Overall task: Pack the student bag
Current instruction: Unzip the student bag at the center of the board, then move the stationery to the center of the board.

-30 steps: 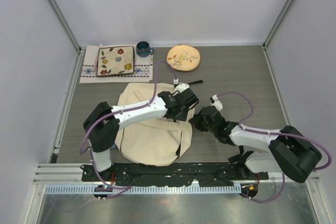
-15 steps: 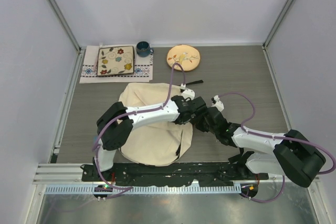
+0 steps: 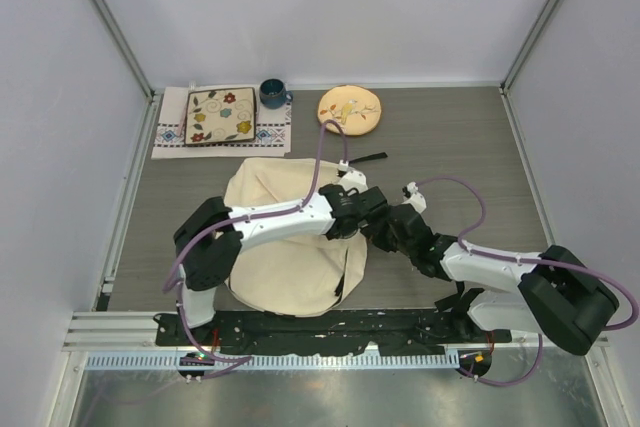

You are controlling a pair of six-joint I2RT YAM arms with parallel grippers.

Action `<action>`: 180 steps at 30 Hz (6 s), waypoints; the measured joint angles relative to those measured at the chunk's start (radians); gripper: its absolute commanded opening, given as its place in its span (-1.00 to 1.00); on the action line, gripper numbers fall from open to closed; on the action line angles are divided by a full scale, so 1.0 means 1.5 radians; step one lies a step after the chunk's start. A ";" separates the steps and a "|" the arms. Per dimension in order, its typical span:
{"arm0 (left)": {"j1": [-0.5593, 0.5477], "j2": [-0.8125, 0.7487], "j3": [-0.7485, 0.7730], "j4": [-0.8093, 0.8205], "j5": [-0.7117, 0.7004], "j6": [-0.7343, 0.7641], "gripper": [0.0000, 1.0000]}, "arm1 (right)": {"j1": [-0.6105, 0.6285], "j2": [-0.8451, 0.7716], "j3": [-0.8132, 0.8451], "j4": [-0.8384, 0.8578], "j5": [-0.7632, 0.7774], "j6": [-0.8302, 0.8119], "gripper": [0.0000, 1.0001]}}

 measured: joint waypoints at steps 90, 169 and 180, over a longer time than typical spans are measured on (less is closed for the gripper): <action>0.617 -0.730 -0.509 0.126 0.235 -0.001 0.99 | -0.224 -0.163 0.169 -0.277 -0.227 -0.215 0.52; 0.798 -0.546 -0.605 0.316 0.559 -0.006 0.22 | 0.052 -0.074 0.175 -0.145 -0.204 -0.138 0.52; 0.797 -0.584 -0.605 0.338 0.614 0.009 0.50 | 0.105 -0.007 0.180 -0.071 -0.221 -0.116 0.52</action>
